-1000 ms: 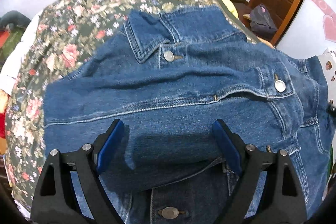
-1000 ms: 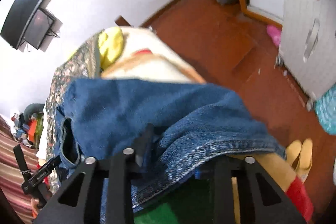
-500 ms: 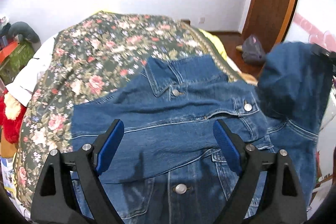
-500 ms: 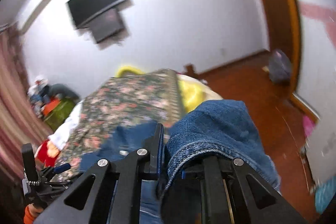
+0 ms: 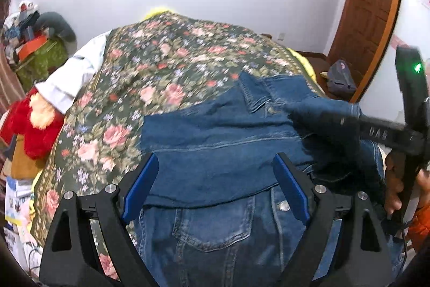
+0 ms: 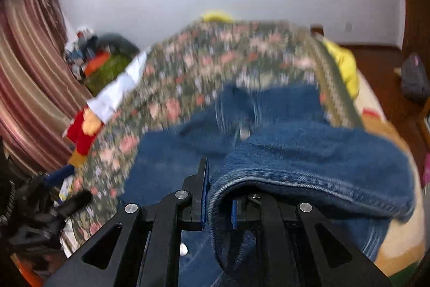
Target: Fold large clothes
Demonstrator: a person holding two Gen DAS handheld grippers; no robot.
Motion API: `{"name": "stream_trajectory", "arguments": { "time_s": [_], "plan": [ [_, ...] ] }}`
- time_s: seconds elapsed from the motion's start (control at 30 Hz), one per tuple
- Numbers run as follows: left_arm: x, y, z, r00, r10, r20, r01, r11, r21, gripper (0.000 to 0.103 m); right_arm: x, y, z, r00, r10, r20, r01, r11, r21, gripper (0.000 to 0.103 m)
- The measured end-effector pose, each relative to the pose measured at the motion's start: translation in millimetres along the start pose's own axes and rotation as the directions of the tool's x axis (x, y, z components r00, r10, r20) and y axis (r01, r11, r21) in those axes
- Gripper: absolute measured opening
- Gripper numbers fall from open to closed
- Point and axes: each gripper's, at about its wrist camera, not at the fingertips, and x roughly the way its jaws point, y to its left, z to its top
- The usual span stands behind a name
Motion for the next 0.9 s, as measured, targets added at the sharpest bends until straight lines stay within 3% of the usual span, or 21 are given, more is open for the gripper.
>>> {"name": "stream_trajectory", "arguments": {
  "time_s": [0.1, 0.2, 0.37, 0.5, 0.6, 0.77, 0.9],
  "plan": [
    [7.0, 6.2, -4.2, 0.999, -0.018, -0.026, 0.017, 0.999, -0.04, 0.087, 23.8, -4.9, -15.8, 0.989, -0.023, -0.143, 0.019, 0.999, -0.034, 0.011],
    [13.3, 3.1, -3.9, 0.998, -0.049, -0.044, 0.046, 0.997, -0.065, 0.087, 46.9, -10.8, -33.2, 0.95, -0.058, -0.308, 0.033, 0.996, -0.086, 0.011],
    [11.5, -17.6, 0.5, 0.997, -0.067, -0.044, 0.066, 0.998, -0.026, 0.087, 25.5, -20.4, -42.4, 0.942, -0.037, -0.333, 0.012, 0.997, -0.076, 0.011],
    [3.9, -40.8, 10.1, 0.997, -0.078, -0.03, 0.079, 0.996, 0.033, 0.087, -8.6, -34.7, -43.4, 0.948, 0.05, -0.314, -0.052, 0.999, 0.002, 0.011],
    [-0.4, -61.1, 19.5, 0.995, -0.097, -0.019, 0.098, 0.992, 0.074, 0.087, -40.3, -43.8, -43.4, 0.963, 0.072, -0.261, -0.071, 0.997, 0.01, 0.011],
    [3.9, -118.2, 38.2, 0.988, -0.152, -0.024, 0.154, 0.974, 0.168, 0.087, -90.8, -71.8, -52.0, 0.988, -0.032, -0.151, 0.029, 0.999, -0.023, 0.011],
    [21.9, -185.6, 47.3, 0.977, -0.199, -0.074, 0.212, 0.938, 0.273, 0.087, -121.5, -115.7, -58.6, 0.991, -0.104, -0.087, 0.11, 0.992, 0.064, 0.011]
  ]
}}
